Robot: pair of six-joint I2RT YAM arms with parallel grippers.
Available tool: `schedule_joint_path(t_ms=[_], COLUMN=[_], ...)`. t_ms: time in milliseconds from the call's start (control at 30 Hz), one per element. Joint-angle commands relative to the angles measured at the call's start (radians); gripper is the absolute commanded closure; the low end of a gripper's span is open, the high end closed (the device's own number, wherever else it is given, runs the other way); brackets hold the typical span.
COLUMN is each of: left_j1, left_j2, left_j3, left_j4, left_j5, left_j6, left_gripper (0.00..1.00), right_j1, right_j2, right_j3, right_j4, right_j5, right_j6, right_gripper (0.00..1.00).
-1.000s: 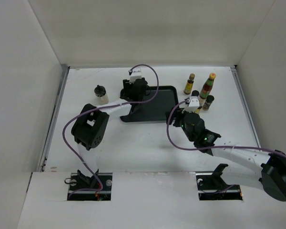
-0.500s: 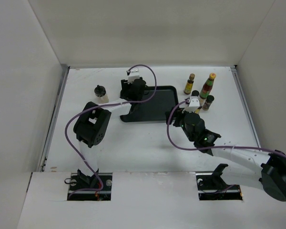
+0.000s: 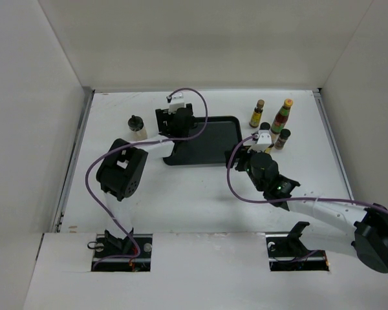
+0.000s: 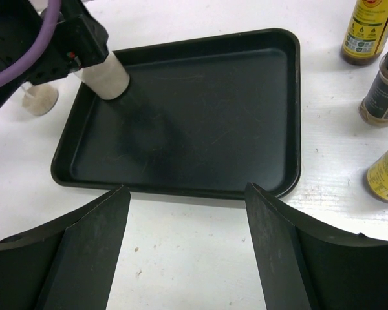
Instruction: Organize the condiment bottles
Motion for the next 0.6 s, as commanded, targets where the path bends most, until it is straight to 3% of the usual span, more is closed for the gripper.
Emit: schedule_joint_path(t_ms=[0,267,400,567], left_j1=[-0.01,0.028,0.126,0.194], left_j2=[-0.157,-0.453,-0.47,-0.41], left_j3=[-0.031,-0.166,-0.187,-0.194], left_j4=[0.054,-0.129,-0.269,-0.288], left_j5=[-0.005,-0.005,0.022,0.033], left_j6=[0.013,-0.089,-0.166,-0.185], left_gripper=[0.07,0.09,0.09,0.1], right_j1=[-0.005,-0.005,-0.005,-0.005], right_j2=[-0.022,-0.03,-0.027,-0.006], right_j3=[-0.003,-0.003,0.0,0.003], right_j4=[0.042,0.039,0.039,0.039], right_j5=[-0.013,-0.013,-0.016,-0.019], right_j6=[0.009,0.009,0.009,0.009], right_gripper=[0.22,0.21,0.21,0.2])
